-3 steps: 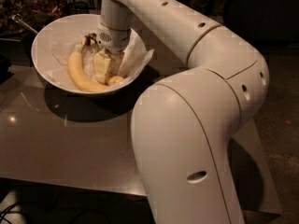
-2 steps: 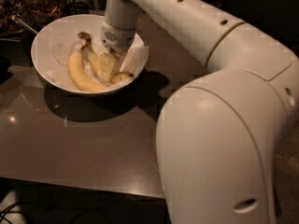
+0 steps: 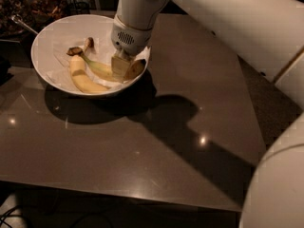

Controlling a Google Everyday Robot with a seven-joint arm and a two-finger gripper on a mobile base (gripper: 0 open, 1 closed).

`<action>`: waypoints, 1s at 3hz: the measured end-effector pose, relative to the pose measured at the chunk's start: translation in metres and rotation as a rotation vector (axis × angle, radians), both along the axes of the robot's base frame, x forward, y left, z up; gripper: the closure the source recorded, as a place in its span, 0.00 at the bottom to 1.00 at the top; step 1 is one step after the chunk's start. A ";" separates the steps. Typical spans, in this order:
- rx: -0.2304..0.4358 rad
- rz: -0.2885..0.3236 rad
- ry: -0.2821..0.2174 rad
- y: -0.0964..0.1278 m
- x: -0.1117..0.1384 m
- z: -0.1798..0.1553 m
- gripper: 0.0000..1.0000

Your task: Pick banana from white bowl

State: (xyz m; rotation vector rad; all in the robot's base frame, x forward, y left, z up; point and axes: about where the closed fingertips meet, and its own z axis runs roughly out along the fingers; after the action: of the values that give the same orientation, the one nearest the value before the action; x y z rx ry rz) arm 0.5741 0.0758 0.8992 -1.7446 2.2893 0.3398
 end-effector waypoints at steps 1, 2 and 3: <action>0.000 0.003 -0.006 0.003 -0.002 0.005 1.00; 0.056 0.042 -0.020 0.007 -0.009 0.025 1.00; 0.120 0.078 -0.036 0.004 -0.026 0.045 1.00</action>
Offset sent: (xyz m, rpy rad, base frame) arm -0.0212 0.0091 0.0547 0.1311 -0.0337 0.1060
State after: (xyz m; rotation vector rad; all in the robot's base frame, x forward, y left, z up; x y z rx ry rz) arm 0.5485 0.0799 0.9441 -1.7683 2.1340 0.4474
